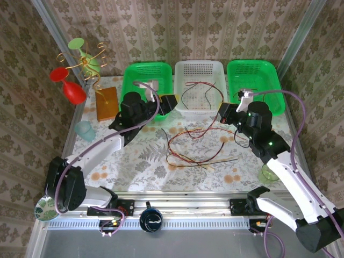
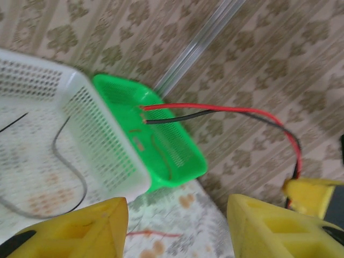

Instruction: Untangle the cables

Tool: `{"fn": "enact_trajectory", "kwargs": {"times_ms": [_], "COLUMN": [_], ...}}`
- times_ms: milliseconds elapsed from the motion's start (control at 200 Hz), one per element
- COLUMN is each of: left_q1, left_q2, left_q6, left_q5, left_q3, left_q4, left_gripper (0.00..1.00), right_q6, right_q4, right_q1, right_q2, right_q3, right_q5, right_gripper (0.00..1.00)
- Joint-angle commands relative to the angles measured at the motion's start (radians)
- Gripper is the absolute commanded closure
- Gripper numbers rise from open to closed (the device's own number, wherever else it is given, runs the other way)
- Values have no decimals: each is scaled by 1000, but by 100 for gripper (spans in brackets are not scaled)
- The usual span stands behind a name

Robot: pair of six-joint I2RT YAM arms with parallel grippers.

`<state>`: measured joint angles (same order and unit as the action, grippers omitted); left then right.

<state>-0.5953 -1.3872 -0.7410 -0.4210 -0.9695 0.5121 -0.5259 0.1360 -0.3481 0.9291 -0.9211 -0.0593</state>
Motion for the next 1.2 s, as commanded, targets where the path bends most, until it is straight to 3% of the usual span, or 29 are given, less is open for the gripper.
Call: {"fn": "enact_trajectory", "kwargs": {"times_ms": [0, 270, 1195], "left_q1": [-3, -16, -43], "left_q2": [-67, -262, -380], "left_q6": [-178, -477, -502], "left_q5": [-52, -56, -9], "left_q3": [27, -52, -194], "left_q4": [328, 767, 769], "left_gripper": [49, 58, 52], "right_q6": [-91, -215, -278], "right_q4": [-125, -232, -259], "right_q1": [3, 3, -1], "right_q2": [-19, -36, -23], "right_q3": [24, 83, 82], "right_q5": [-9, -16, -79], "right_gripper": [100, 100, 100]}}
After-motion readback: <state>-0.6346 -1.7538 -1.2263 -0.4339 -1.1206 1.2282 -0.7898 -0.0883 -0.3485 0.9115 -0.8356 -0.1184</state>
